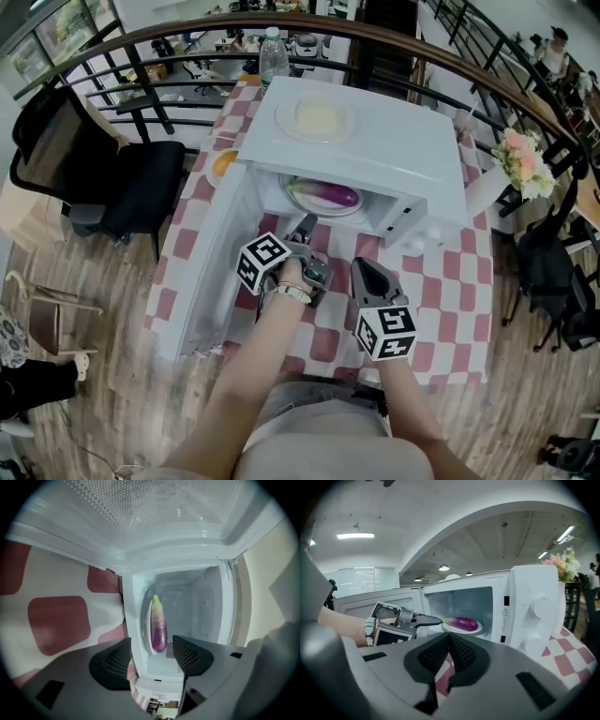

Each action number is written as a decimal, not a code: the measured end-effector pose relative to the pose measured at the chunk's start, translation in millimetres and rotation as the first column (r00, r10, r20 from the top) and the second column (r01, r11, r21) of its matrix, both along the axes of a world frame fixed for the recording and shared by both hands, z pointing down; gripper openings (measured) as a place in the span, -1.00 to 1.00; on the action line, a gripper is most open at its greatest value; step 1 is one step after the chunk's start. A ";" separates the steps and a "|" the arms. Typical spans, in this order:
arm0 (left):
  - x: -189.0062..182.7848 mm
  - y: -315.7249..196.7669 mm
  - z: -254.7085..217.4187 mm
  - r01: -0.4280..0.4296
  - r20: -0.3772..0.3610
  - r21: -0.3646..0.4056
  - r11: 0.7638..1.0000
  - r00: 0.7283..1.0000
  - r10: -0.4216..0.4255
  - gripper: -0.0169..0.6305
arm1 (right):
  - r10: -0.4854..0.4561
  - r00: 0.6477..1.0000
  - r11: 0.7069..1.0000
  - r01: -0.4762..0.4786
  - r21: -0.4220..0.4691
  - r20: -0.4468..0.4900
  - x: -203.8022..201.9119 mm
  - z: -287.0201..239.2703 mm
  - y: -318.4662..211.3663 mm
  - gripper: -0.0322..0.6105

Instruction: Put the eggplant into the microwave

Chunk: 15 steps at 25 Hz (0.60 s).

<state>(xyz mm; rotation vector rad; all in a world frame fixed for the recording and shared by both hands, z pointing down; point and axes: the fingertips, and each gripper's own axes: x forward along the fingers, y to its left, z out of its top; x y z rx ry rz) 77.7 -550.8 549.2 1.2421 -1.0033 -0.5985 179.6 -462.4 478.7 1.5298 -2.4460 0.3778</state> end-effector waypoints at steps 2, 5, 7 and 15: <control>2.8 7.6 -10.7 -0.026 -0.006 0.032 0.999 1.000 0.026 -0.10 | -0.001 1.000 1.000 0.001 0.003 0.005 0.6 -2.1 0.9 -0.82; 5.3 17.1 -27.3 -0.056 -0.004 0.087 0.995 0.998 0.057 -0.11 | -0.011 1.000 1.000 0.011 0.014 0.007 -0.1 -7.1 2.5 -0.82; 5.9 21.9 -41.2 -0.072 0.019 0.144 0.987 0.997 0.070 -0.16 | -0.015 1.000 1.000 0.015 0.025 0.013 0.2 -11.6 3.5 -0.82; 2.8 39.2 -81.1 -0.070 0.102 0.334 0.940 0.994 0.038 -0.67 | -0.025 0.999 0.997 0.022 0.068 0.041 6.2 -28.7 7.2 -0.82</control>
